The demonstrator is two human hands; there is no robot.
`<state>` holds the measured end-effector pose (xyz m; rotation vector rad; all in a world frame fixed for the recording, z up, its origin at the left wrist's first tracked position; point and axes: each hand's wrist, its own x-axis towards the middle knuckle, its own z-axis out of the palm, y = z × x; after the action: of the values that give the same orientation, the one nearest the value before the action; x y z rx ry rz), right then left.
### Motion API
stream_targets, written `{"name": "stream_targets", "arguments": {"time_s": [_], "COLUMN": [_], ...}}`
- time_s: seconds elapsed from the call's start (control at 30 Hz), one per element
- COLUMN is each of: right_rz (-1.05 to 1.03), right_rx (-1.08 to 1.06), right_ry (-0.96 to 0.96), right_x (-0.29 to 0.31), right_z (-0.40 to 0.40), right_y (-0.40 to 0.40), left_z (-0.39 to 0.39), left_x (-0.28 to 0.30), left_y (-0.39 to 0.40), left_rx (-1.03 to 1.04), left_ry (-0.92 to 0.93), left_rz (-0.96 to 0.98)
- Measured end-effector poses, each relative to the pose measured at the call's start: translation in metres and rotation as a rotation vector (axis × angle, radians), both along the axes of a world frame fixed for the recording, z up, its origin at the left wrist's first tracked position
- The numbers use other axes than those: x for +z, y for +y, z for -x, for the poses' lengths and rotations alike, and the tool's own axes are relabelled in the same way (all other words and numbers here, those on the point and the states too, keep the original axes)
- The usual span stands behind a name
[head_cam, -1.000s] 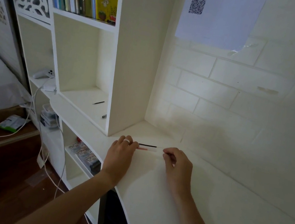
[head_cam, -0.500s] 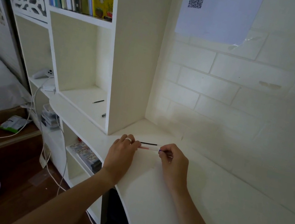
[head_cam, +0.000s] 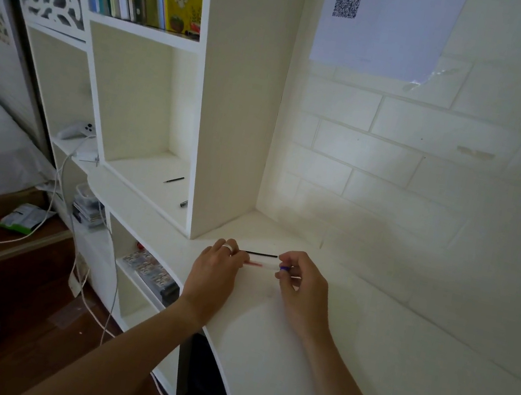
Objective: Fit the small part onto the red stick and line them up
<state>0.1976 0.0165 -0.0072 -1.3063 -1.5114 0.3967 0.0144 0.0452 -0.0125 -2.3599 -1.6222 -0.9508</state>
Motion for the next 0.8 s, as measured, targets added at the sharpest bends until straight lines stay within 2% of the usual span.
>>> {"name": "stream_targets", "arguments": {"time_s": [0.8], "right_rz": [-0.015], "right_rx": [-0.009], "right_ry": [-0.014], "right_x": [-0.0010], "right_z": [-0.0016], "right_y": [-0.0010], "left_z": [0.0014], "left_x": [0.0030], "left_y": [-0.0022], "left_rx": [-0.005], "left_ry": [-0.050], "left_rz": [0.006]}}
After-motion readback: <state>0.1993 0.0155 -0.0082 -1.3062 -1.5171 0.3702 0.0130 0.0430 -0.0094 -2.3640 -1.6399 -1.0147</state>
